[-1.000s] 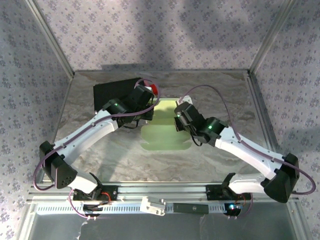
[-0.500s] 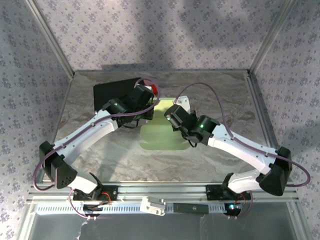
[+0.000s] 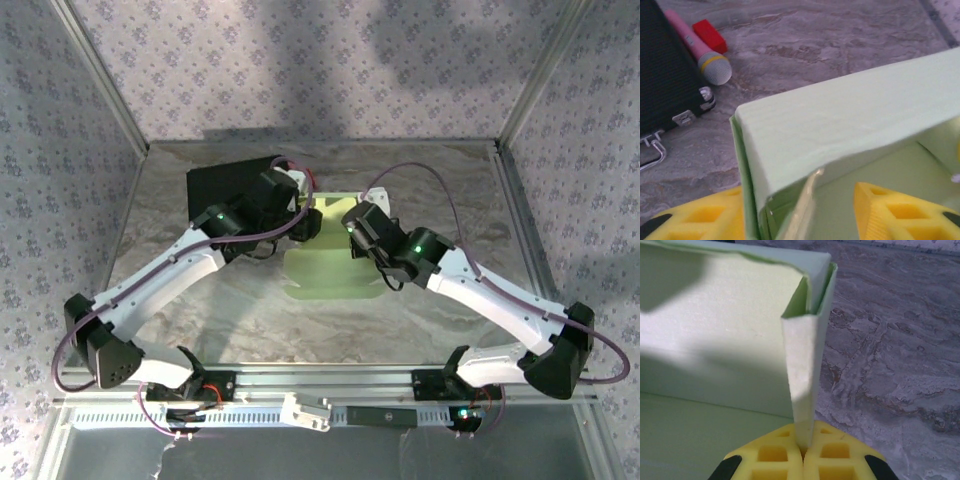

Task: Fold the paper box

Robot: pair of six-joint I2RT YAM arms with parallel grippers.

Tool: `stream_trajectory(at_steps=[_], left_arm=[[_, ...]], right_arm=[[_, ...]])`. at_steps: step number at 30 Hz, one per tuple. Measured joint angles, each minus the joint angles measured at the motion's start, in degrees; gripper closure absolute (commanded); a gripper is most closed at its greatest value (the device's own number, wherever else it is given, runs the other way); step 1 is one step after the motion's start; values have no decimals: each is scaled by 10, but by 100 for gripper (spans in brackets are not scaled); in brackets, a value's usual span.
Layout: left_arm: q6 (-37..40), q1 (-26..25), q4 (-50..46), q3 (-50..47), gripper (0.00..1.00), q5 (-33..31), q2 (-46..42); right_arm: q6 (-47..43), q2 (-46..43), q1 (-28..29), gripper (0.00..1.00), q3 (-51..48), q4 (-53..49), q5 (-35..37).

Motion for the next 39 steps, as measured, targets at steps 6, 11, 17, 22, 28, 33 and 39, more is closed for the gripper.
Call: stream_trajectory(at_steps=[6,11,17,22,28,33,39], left_arm=[[14,-3,29,-32,28,24,-52],[24,-1,54,-47,26,62,-102],[30,69,90,-95,51,134,-169],[2,181,156,-195,66,244,-201],[-21,208,244,-254,62,388,-170],[-27,208,291,-254,48,451,-160],[-16,212,299,-249,33,478,-143]], right_arm=[[-1,-2,-19,100,-9,8,-36],[-9,-5,-46,100,-25,15,-77],[-26,-26,-83,100,-62,31,-144],[-51,-58,-126,100,-83,52,-227],[-83,-68,-172,100,-93,75,-325],[-98,-68,-189,100,-105,81,-381],[-107,-68,-195,100,-105,86,-420]])
